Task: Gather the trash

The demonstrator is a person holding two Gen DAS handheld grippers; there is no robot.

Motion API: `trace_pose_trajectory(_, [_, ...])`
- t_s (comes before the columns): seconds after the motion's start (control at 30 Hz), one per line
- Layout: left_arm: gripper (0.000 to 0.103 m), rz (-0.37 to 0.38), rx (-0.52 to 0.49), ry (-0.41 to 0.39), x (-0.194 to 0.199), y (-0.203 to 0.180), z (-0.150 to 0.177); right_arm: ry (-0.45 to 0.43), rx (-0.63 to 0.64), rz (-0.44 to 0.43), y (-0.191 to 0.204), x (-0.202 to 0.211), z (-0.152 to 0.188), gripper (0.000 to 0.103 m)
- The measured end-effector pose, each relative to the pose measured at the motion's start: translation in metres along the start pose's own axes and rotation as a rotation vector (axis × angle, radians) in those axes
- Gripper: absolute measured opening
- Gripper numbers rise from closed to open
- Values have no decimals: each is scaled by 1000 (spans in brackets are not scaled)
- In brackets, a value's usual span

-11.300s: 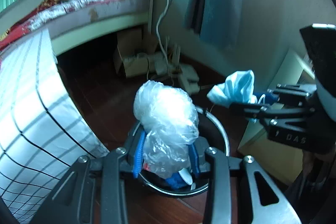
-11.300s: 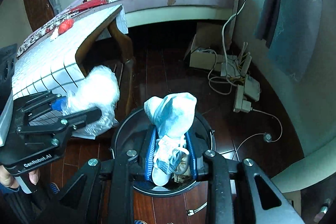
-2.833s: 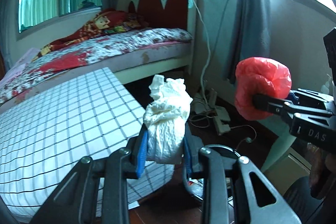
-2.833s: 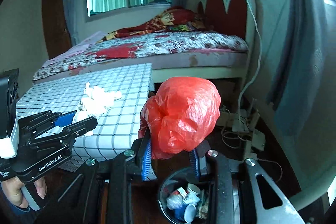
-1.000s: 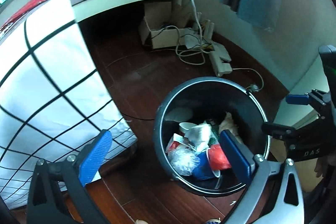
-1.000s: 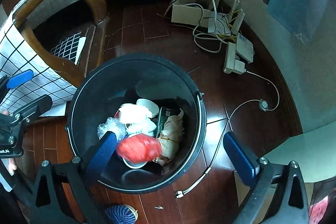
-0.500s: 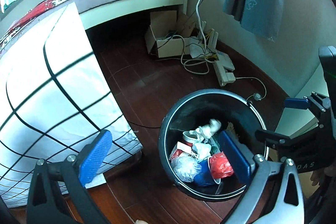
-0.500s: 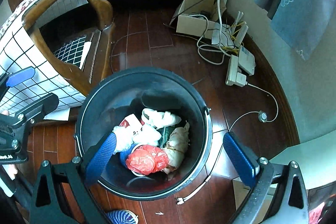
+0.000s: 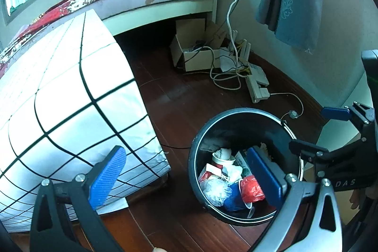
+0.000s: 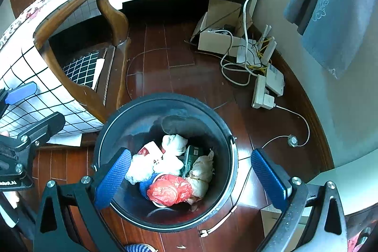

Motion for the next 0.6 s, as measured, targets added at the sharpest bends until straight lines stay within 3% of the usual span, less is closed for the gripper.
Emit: trace_pose_trajectory(0.6, [102,-68,24,-38,36,12,2,-79,-31,0,1,39,2,102])
Point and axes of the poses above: each gripper's, at about its wrist camera, not at the fingertips, and x roughly against the way its jaws point, y to its left, z to its underside, the point moved 10 cm from there along -x, roughly the way its jaws point, and after that the axes turned 13 degrees about y, right-handed, at the moved point
